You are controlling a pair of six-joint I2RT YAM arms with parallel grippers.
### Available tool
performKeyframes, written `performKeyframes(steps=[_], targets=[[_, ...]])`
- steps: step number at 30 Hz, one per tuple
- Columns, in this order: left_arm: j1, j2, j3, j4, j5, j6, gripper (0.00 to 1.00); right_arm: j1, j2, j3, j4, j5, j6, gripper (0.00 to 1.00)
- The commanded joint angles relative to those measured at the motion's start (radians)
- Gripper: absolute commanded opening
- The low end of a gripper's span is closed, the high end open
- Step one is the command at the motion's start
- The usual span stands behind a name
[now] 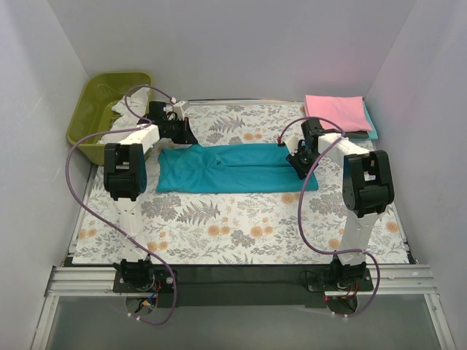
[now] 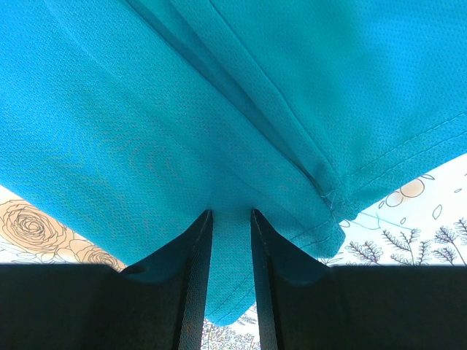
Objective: Fold and stack the t-shirts
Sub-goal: Fold the tshirt
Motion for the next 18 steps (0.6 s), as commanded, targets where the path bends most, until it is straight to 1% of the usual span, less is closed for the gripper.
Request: performKeyframes(steps=[1, 8, 12, 14, 18], targets=[[-0.002, -0.204, -0.081, 0.004, 0.049, 0.069, 0.0, -0.003, -0.022, -0.001, -0.011, 0.011, -0.01, 0.29], [-0.011, -0.331, -0.257, -0.038, 0.098, 0.166, 0.0, -0.003, -0.027, 0.0, -0.014, 0.011, -0.011, 0.29], [-0.042, -0.353, -0.339, -0.053, 0.087, 0.222, 0.0, -0.004, -0.024, 0.008, -0.017, 0.009, -0.011, 0.29], [-0.066, -0.354, -0.382, -0.052, 0.076, 0.253, 0.01, -0.004, -0.021, 0.011, -0.017, 0.009, -0.011, 0.29], [-0.097, -0.348, -0.432, -0.047, 0.069, 0.291, 0.07, -0.004, -0.021, 0.009, -0.022, 0.016, -0.011, 0.29]])
